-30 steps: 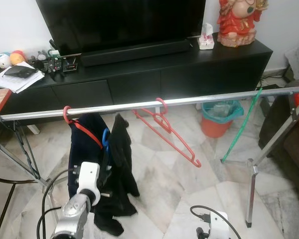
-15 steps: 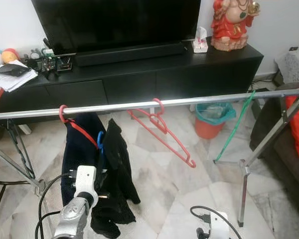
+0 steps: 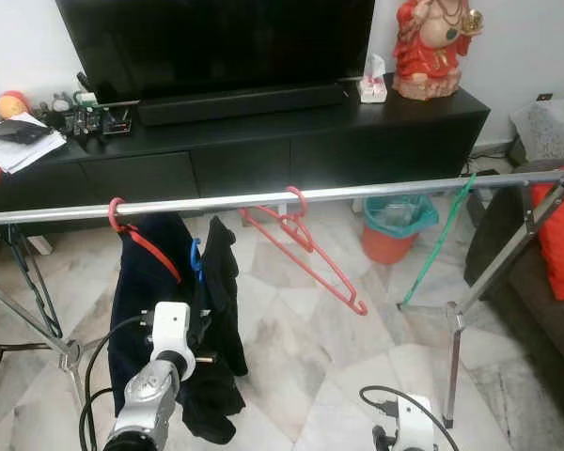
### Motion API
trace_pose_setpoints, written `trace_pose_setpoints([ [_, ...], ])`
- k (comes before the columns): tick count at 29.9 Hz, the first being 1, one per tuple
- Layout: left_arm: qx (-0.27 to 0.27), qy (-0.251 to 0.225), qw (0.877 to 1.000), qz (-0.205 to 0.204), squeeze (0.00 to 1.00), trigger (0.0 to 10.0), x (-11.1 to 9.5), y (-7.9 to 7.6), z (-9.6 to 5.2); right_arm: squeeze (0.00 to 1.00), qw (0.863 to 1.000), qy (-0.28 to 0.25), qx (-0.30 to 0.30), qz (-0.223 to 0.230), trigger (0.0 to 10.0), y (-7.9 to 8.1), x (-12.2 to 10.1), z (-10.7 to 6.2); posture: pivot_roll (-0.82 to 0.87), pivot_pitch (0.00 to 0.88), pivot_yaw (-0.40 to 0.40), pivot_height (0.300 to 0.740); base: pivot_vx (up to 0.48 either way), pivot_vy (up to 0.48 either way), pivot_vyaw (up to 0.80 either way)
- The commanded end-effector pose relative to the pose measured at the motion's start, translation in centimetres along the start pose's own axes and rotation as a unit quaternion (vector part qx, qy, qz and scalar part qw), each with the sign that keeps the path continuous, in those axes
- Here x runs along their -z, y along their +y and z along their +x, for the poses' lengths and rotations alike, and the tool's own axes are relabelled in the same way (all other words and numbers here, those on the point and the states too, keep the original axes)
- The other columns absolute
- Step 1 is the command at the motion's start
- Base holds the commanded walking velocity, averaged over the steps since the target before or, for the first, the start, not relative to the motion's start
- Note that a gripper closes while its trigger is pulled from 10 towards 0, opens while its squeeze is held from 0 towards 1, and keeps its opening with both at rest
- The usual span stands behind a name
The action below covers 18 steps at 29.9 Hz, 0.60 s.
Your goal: Hang hanger
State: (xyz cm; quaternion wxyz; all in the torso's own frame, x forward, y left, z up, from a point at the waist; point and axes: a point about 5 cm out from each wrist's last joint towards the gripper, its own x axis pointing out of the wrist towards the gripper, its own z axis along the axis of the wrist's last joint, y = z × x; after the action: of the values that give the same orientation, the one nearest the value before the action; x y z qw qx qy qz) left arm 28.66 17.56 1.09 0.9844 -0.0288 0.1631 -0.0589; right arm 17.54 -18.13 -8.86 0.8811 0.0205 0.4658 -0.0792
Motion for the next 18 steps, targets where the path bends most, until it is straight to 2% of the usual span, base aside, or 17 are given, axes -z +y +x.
trace_pose_setpoints([
  [1, -0.004, -0.025, 1.000, 0.001, 0.00, 10.0, -1.0, 0.0, 0.4, 0.00, 1.000, -0.005, 0.003, 0.004, 10.0, 0.0, -0.4, 0.1, 0.01, 0.000, -0.017, 0.740, 0.000, 0.000, 0.00],
  [14, -0.023, -0.038, 0.999, -0.008, 0.00, 10.0, -1.6, 0.8, 0.7, 0.00, 1.000, -0.007, 0.013, 0.011, 10.0, -0.3, -0.4, 0.1, 0.05, 0.000, -0.061, 0.740, 0.000, 0.000, 0.00],
  [18, -0.028, -0.037, 0.999, -0.009, 0.00, 10.0, -1.4, 1.0, 0.5, 0.00, 1.000, -0.008, 0.017, 0.014, 10.0, -0.4, -0.2, 0.0, 0.04, 0.000, -0.049, 0.740, -0.244, 0.000, 0.00],
])
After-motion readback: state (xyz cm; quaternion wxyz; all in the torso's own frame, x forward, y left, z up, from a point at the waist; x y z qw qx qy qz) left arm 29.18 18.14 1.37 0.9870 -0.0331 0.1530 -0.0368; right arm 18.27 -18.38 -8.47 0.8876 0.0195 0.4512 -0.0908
